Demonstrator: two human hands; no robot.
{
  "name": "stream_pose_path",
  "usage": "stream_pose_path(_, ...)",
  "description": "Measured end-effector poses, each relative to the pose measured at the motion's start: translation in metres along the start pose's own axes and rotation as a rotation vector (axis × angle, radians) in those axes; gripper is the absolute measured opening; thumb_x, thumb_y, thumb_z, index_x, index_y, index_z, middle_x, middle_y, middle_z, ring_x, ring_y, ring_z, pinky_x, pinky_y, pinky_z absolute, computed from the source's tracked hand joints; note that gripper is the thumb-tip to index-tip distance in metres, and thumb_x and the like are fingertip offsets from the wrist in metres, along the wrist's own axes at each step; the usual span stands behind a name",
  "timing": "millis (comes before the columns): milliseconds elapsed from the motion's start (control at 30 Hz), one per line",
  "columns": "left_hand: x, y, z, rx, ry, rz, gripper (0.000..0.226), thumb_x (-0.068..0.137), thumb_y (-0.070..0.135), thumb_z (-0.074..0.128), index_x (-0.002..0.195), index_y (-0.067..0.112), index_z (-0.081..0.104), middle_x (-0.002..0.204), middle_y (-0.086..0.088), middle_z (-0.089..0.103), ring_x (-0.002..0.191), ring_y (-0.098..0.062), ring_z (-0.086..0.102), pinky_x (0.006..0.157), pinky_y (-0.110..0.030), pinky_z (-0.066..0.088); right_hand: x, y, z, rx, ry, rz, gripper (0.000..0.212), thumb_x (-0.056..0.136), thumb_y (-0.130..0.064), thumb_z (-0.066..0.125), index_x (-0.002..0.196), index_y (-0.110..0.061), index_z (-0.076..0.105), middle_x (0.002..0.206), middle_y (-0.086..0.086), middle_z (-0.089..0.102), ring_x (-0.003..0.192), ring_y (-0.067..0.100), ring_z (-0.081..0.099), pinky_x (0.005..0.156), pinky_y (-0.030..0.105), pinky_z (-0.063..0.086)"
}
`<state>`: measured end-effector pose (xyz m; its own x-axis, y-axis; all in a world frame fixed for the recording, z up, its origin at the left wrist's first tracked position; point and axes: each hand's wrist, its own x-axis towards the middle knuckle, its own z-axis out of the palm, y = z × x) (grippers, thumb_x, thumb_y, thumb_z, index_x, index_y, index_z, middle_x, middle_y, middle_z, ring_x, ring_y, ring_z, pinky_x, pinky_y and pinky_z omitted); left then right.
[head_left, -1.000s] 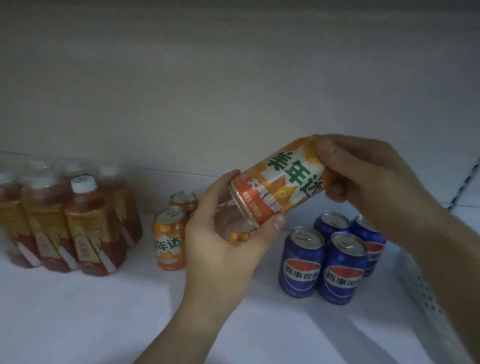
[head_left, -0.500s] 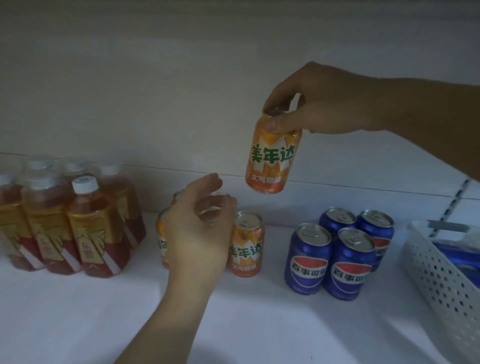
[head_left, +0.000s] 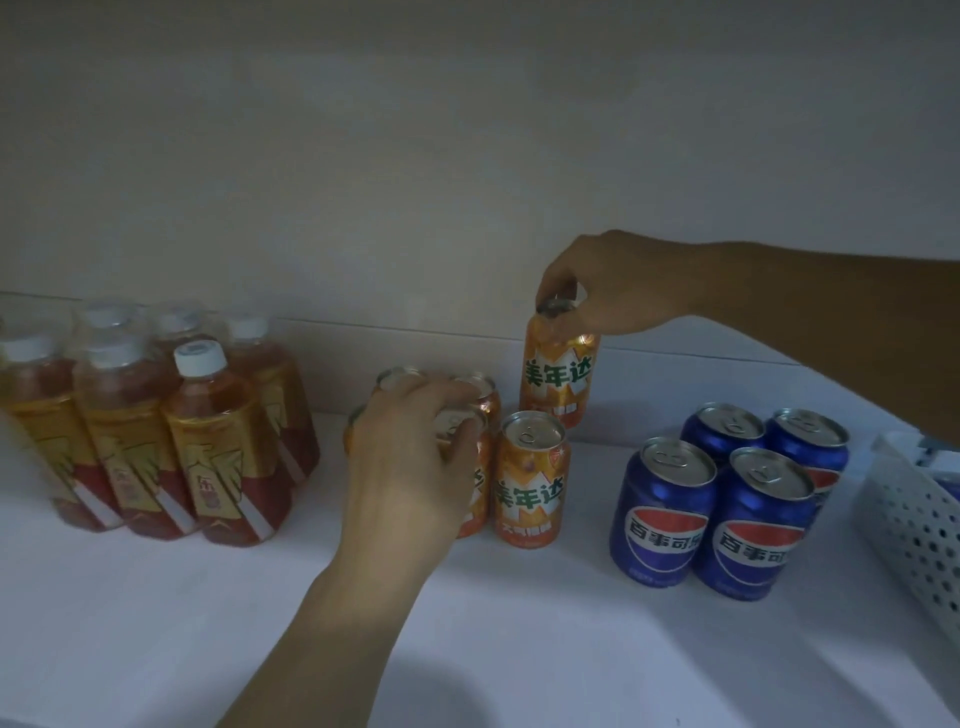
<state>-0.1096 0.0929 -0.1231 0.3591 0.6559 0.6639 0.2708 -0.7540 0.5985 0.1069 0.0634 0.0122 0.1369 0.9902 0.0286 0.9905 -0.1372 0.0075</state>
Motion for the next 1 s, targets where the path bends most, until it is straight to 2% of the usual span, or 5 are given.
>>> stream_pose_path(167,0.001,-0.010,-0.003,0.109,-0.064,0.041,0.021,0.085,0.010,0.072,0.099,0.026,0.075,0.101,0.008,0.072,0.098,-0.020,0.062,0.083,-0.043,0.054,0.007,-0.003,0.020,0.005,-0.047,-0.004,0.046,0.095,-0.045,0.068,0.130,-0.016,0.067,0.127,0.004,0.066,0.113,0.024,0.062,0.099,0.044,0.054)
stream_pose_path(467,0.000,-0.011,-0.003,0.153,-0.100,0.054,0.019,0.082,0.011,0.073,0.093,0.025,0.077,0.097,0.010,0.074,0.092,-0.015,0.063,0.081,-0.038,0.053,0.013,-0.011,0.043,0.005,-0.093,-0.009,0.043,0.093,-0.046,0.070,0.124,-0.017,0.068,0.120,0.002,0.067,0.109,0.022,0.063,0.098,0.044,0.055)
stream_pose_path(600,-0.001,-0.010,-0.002,0.134,-0.104,0.095,0.012,0.083,0.015,0.067,0.086,0.022,0.076,0.088,0.008,0.074,0.084,-0.006,0.059,0.075,-0.033,0.052,0.017,-0.013,0.049,0.010,-0.105,0.007,0.044,0.090,-0.050,0.071,0.119,-0.017,0.070,0.116,0.003,0.069,0.106,0.022,0.065,0.095,0.047,0.057)
stream_pose_path(700,-0.001,-0.011,-0.001,0.118,-0.104,0.095,0.011,0.083,0.012,0.067,0.083,0.019,0.076,0.085,0.006,0.074,0.090,-0.008,0.053,0.075,-0.027,0.043,0.019,-0.014,0.052,0.009,-0.117,0.012,0.045,0.090,-0.051,0.072,0.119,-0.017,0.070,0.116,0.002,0.070,0.105,0.022,0.065,0.095,0.047,0.057)
stream_pose_path(1000,-0.002,-0.011,-0.003,0.089,-0.128,0.079,0.015,0.086,0.014,0.066,0.091,0.020,0.079,0.093,0.007,0.076,0.093,-0.006,0.058,0.081,-0.016,0.042,0.024,-0.013,0.057,-0.002,-0.170,-0.006,0.043,0.090,-0.046,0.075,0.122,-0.017,0.069,0.118,0.001,0.069,0.103,0.020,0.064,0.096,0.042,0.056)
